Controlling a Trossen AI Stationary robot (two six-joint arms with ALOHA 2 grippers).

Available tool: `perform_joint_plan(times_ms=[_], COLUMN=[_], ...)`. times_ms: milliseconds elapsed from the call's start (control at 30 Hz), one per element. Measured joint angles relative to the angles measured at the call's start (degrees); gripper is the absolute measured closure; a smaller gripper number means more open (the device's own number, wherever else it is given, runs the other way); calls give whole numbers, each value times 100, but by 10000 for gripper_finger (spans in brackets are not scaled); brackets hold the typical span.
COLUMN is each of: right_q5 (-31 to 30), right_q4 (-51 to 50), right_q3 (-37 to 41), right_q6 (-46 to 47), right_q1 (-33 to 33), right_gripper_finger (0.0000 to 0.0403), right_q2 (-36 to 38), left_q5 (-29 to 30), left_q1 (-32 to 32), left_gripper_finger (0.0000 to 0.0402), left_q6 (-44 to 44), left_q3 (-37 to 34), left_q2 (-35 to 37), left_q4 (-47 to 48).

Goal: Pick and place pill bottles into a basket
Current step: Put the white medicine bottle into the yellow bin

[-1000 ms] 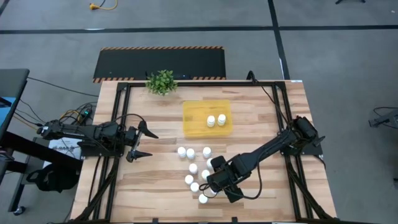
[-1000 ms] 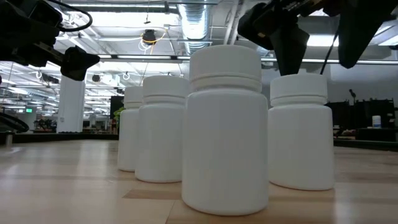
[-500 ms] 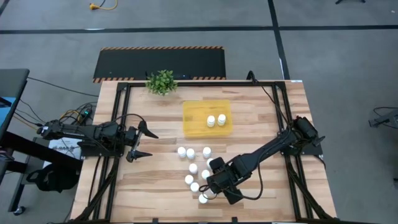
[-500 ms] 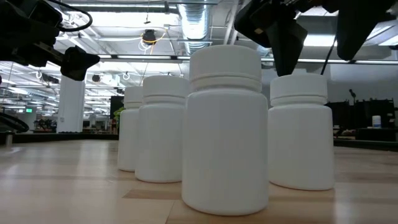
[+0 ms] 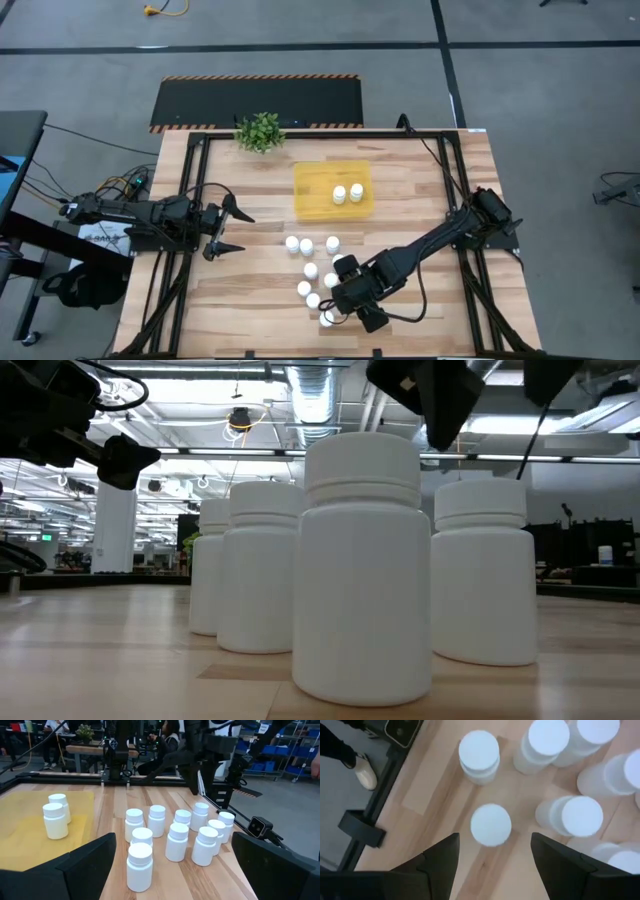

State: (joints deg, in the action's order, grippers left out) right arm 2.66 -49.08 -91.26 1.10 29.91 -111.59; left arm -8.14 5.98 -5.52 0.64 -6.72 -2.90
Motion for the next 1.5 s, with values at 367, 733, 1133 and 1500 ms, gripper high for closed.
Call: perform_joint_plan(times_ms=[367,733,1133,1500], right_q5=[22,22,26,4], right_q4=[91,82,78,174], right_q3=[-7,-7,-7,-2], right_q6=[-11,-17,-19,-24], right_q1=[-4,1,6,6], right_gripper_finger=[163,163,163,163], right_q2=[-217,-217,-271,-398], left_q5=[2,2,2,2], left_q1=[2,2,2,2], left_gripper_finger=[15,15,15,15], left_q6=[43,-5,31,10], left_q3=[0,0,0,0], left_q2=[0,0,0,0], left_q4=[3,2,2,2])
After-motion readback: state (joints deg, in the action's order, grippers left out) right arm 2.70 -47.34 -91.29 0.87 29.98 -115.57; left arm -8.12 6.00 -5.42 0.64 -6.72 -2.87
